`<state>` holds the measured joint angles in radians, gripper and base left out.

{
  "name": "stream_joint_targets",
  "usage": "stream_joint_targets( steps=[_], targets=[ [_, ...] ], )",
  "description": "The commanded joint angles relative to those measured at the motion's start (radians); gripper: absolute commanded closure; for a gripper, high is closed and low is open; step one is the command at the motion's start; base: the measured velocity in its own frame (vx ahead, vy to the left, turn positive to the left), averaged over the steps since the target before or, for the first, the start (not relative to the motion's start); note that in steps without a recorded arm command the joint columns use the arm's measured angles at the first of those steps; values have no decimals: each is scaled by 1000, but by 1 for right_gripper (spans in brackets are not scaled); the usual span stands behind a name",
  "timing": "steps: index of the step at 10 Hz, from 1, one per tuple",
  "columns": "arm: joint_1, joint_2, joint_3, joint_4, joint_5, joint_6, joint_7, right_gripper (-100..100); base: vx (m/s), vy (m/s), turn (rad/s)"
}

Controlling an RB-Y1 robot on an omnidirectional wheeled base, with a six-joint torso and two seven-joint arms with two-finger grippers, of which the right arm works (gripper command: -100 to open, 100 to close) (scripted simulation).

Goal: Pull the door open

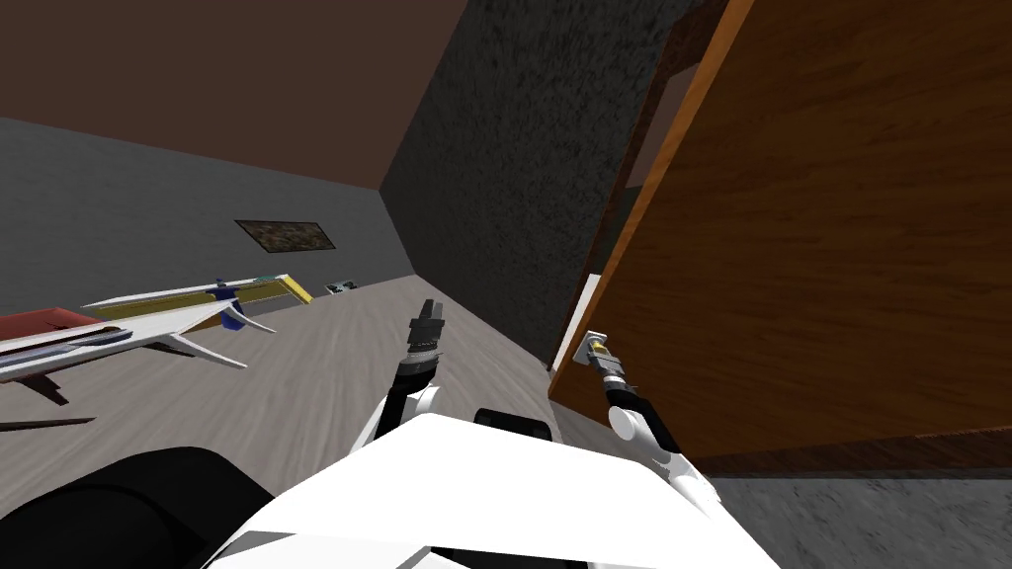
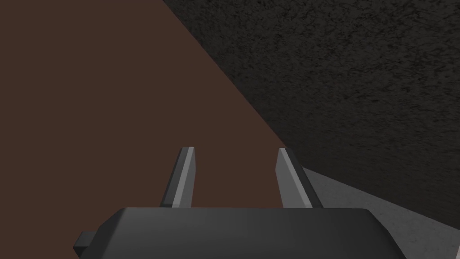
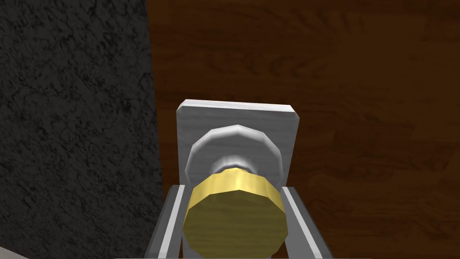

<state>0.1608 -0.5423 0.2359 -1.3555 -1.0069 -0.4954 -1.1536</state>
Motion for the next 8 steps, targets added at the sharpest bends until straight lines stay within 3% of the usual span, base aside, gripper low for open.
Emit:
stream_joint_targets(
  steps=[1,4,5,6,7,8],
  targets=[
    [10,-19,15,-12,1,-11,-16,100,-215,-31,107],
    [33,-59,51,-37,4,-33,-50,100,-245,-55,139],
    [39,-69,59,-43,4,-38,-57,100,-223,-72,128],
    [37,-62,53,-38,3,-30,-50,100,-92,-28,37],
    [48,-81,74,-45,8,-42,-70,100,-151,-42,161],
    [50,-86,78,-47,9,-45,-74,100,-224,-90,141]
  ],
)
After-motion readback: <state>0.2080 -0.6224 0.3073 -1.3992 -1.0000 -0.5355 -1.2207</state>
